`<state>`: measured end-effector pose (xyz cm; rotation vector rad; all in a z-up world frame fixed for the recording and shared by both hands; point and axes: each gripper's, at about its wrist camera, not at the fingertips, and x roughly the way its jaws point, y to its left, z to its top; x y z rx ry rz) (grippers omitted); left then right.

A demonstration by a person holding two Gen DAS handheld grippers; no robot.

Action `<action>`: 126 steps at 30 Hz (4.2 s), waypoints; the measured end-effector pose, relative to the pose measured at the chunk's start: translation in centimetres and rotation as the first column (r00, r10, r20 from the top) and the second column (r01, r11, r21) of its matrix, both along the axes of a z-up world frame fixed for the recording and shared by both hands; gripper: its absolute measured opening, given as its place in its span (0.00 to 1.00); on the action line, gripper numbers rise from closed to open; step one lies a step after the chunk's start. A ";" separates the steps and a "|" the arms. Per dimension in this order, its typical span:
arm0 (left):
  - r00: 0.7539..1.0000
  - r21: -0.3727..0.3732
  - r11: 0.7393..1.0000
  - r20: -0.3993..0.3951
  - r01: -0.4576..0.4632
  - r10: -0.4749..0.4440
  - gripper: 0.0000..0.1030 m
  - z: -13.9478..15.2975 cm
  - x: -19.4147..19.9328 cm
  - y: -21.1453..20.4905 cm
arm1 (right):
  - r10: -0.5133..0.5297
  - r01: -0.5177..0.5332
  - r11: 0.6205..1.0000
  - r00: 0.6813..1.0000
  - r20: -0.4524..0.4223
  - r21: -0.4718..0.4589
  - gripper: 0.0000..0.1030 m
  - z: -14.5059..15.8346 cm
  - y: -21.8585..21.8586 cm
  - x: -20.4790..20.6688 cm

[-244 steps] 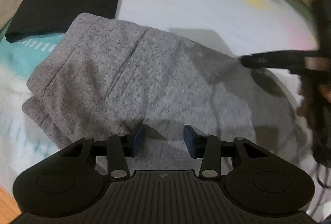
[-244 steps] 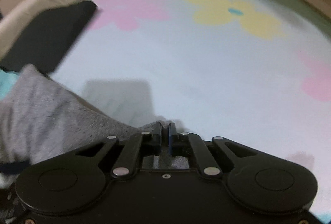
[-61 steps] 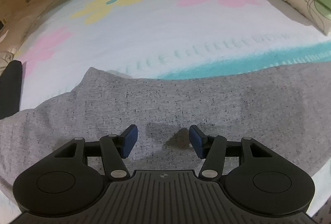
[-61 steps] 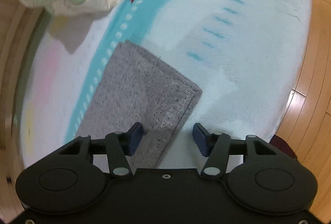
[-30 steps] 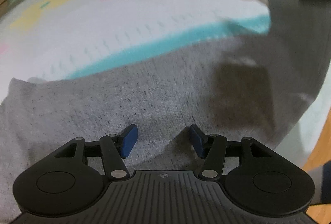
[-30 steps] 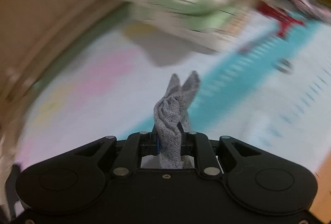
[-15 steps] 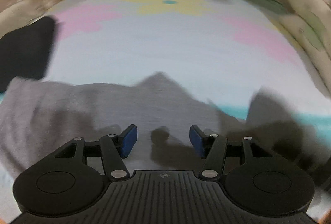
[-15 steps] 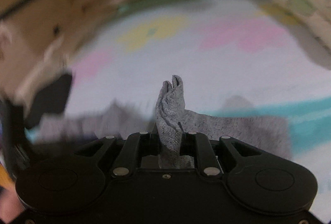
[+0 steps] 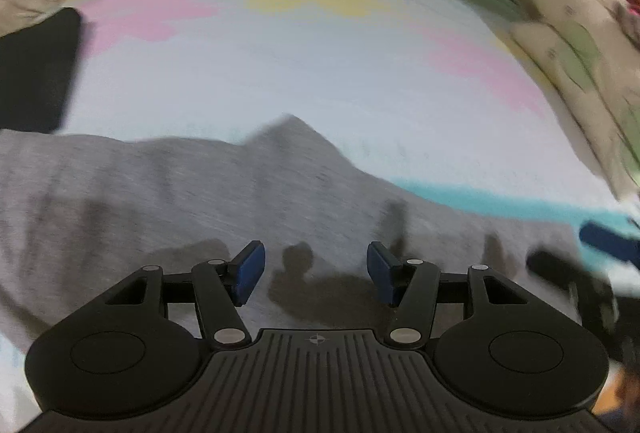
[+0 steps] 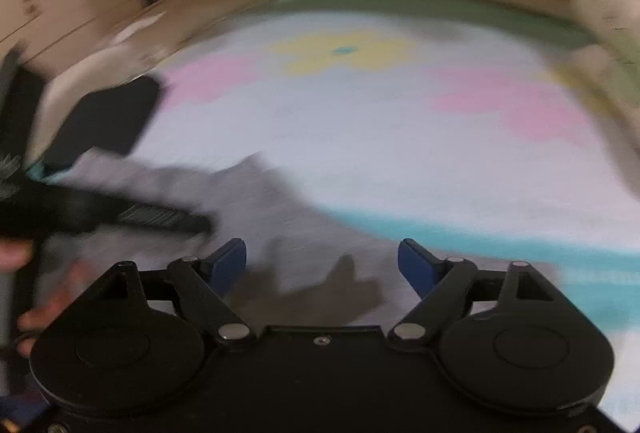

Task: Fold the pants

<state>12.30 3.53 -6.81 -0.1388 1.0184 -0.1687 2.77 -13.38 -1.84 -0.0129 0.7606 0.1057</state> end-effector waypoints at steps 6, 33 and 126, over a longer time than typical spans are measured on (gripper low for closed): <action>0.990 -0.026 0.991 -0.050 0.128 -0.129 0.53 -1.7 -0.8 -3.0 | -0.236 0.235 0.971 0.970 -0.049 -0.030 0.82 -2.7 -6.8 0.2; 0.985 -0.046 0.984 -0.021 0.172 -0.173 0.11 -2.7 -1.2 -6.0 | -0.193 0.187 0.979 0.979 -0.064 -0.079 1.00 -8.9 -7.5 -3.2; 0.764 -0.327 0.708 -0.078 -0.626 0.640 0.76 -3.5 -9.7 20.5 | -0.299 0.286 0.951 0.948 -0.110 -0.121 0.99 -9.0 -3.7 -0.5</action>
